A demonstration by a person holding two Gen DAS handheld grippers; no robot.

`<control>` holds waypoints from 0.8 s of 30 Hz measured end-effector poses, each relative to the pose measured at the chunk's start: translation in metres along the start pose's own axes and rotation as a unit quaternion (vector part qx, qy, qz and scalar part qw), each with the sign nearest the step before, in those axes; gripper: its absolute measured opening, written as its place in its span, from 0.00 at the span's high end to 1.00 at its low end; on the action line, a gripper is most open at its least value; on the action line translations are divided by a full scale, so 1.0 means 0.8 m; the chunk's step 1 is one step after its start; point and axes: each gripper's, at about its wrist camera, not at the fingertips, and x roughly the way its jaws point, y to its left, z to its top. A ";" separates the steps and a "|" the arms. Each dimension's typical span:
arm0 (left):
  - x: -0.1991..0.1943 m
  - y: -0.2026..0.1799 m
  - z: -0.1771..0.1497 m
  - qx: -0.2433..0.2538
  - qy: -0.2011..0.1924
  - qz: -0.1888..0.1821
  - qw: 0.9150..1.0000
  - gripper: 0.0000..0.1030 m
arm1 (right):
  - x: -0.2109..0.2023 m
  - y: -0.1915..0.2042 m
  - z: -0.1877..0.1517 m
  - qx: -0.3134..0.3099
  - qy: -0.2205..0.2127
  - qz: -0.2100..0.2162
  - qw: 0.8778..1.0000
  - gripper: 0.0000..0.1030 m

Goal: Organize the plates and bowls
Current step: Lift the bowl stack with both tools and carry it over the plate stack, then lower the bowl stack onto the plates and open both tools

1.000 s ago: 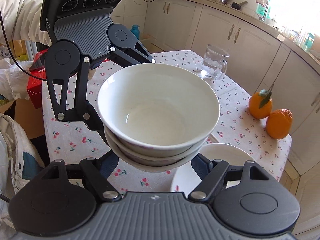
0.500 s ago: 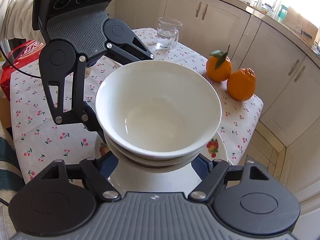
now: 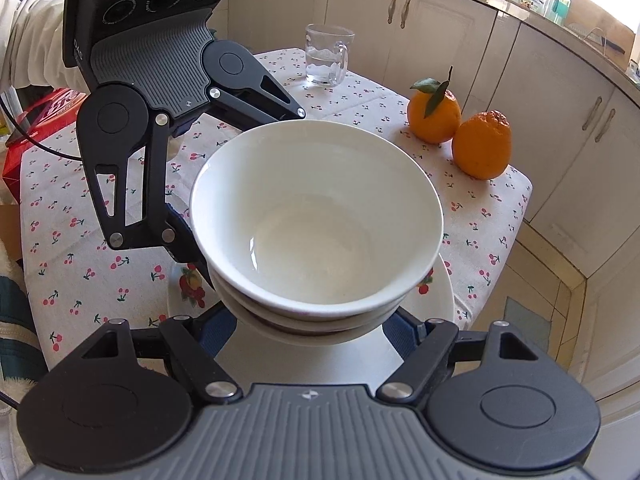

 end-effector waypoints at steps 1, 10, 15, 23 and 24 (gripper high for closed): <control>0.000 0.000 0.000 0.000 0.000 0.000 1.000 0.25 | 0.000 0.000 0.000 0.001 0.000 0.000 1.000 0.19; 0.000 0.005 -0.004 -0.014 -0.008 -0.001 1.000 0.24 | 0.000 -0.001 -0.002 0.006 -0.003 -0.001 1.000 0.19; -0.008 -0.003 -0.007 -0.007 -0.017 0.019 1.000 0.15 | 0.001 -0.002 -0.004 0.014 -0.003 -0.003 1.000 0.19; -0.056 -0.031 -0.026 -0.031 -0.052 0.089 0.994 0.04 | -0.028 0.018 -0.006 0.037 -0.032 -0.046 0.998 0.00; -0.064 -0.036 -0.029 -0.042 -0.057 0.103 0.992 0.03 | -0.035 0.023 -0.006 0.043 -0.040 -0.054 0.997 0.00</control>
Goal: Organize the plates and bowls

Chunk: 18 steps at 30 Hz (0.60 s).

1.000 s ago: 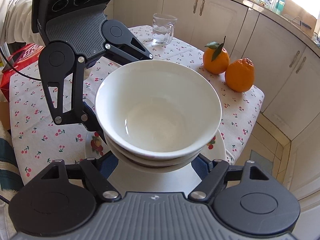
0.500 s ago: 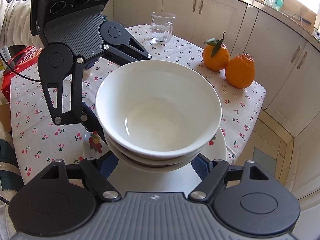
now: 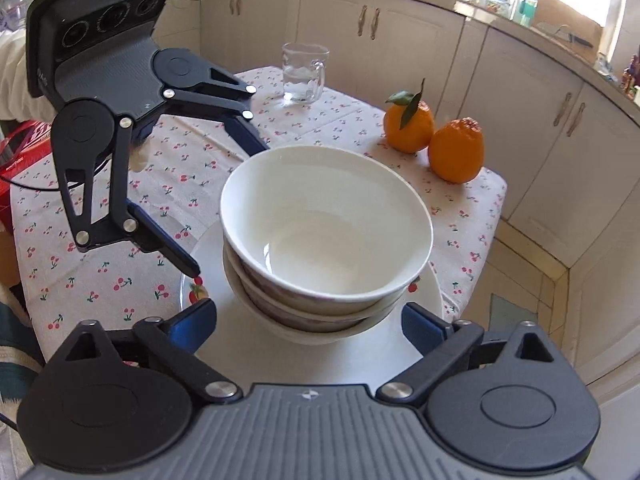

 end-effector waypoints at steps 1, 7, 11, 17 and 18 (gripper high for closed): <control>-0.010 -0.004 -0.003 -0.009 -0.008 0.012 1.000 0.03 | -0.008 0.004 0.000 0.010 -0.005 -0.005 1.000 0.00; -0.066 -0.039 -0.022 -0.051 -0.076 0.095 0.991 0.00 | -0.043 0.044 -0.006 0.057 -0.016 -0.067 0.996 0.00; -0.094 -0.070 -0.031 -0.090 -0.112 0.137 0.980 0.00 | -0.051 0.077 -0.013 0.099 -0.003 -0.131 0.987 0.00; -0.120 -0.112 -0.042 -0.191 -0.114 0.239 0.945 0.01 | -0.050 0.123 -0.029 0.194 0.011 -0.221 0.956 0.00; -0.121 -0.120 -0.044 -0.198 -0.105 0.259 0.940 0.01 | -0.050 0.130 -0.031 0.208 0.012 -0.231 0.951 0.00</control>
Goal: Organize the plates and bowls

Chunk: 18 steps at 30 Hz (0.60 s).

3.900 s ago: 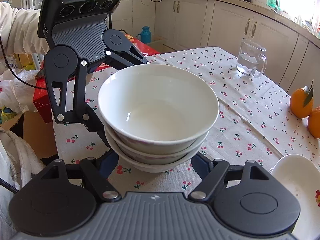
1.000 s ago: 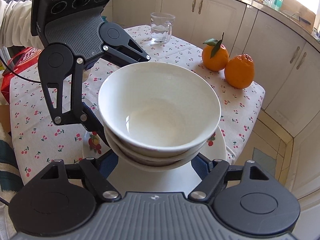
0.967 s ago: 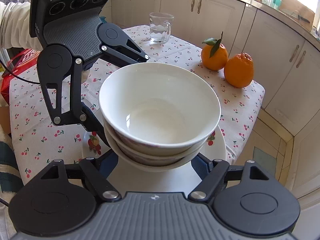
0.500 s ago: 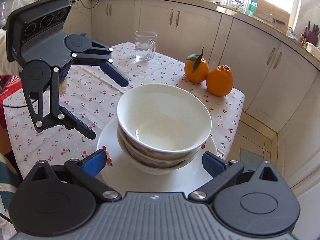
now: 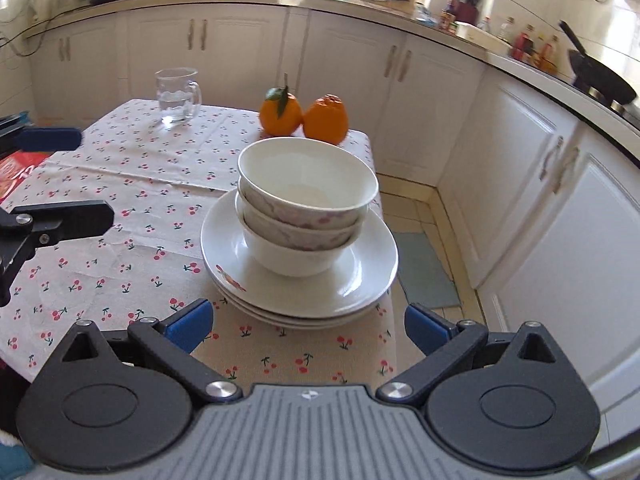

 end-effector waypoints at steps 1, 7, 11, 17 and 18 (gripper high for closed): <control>-0.005 -0.003 -0.003 -0.002 0.004 0.013 1.000 0.01 | -0.004 0.005 -0.006 0.014 0.002 -0.011 1.000 0.00; -0.037 -0.021 0.000 -0.004 0.014 0.064 0.998 0.01 | -0.041 0.020 -0.028 0.071 -0.008 -0.030 0.997 0.00; -0.056 -0.029 0.015 -0.006 0.005 0.089 0.996 0.01 | -0.074 0.023 -0.018 0.070 -0.049 -0.055 0.995 0.00; -0.066 -0.031 0.026 -0.033 0.000 0.124 0.992 0.01 | -0.106 0.012 -0.008 0.102 -0.093 -0.068 0.988 0.00; -0.066 -0.031 0.025 -0.039 0.003 0.126 0.991 0.00 | -0.108 0.011 -0.008 0.107 -0.096 -0.069 0.987 0.00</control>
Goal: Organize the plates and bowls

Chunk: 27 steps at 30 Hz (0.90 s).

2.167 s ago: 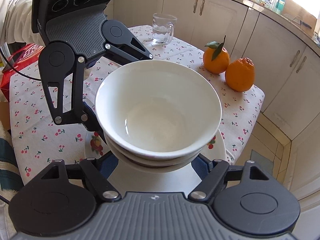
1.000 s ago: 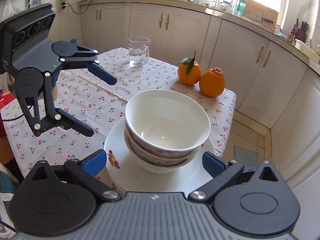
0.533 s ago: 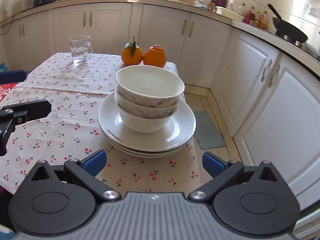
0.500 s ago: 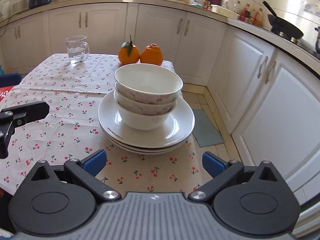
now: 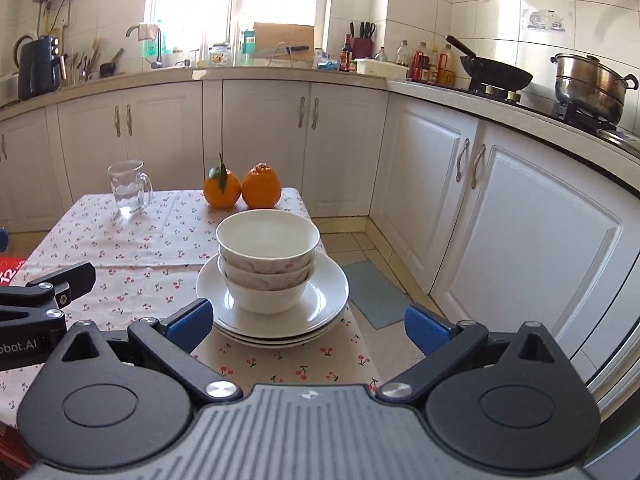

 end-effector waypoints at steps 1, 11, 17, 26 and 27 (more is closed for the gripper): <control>0.000 0.000 -0.001 -0.005 0.004 0.001 1.000 0.00 | -0.001 -0.001 0.000 0.005 -0.002 0.000 1.000 0.00; 0.002 -0.006 -0.010 -0.010 0.017 0.010 1.000 0.00 | -0.003 0.004 -0.007 0.008 -0.002 0.000 1.000 0.00; 0.002 -0.005 -0.010 -0.011 0.018 0.010 1.000 0.01 | -0.004 0.005 -0.008 0.005 -0.005 -0.002 1.000 0.00; 0.002 -0.005 -0.009 -0.011 0.019 0.011 1.000 0.01 | -0.007 0.008 -0.010 0.003 -0.009 -0.006 1.000 0.00; 0.002 -0.005 -0.009 -0.011 0.019 0.011 1.000 0.01 | -0.007 0.008 -0.010 0.003 -0.009 -0.006 1.000 0.00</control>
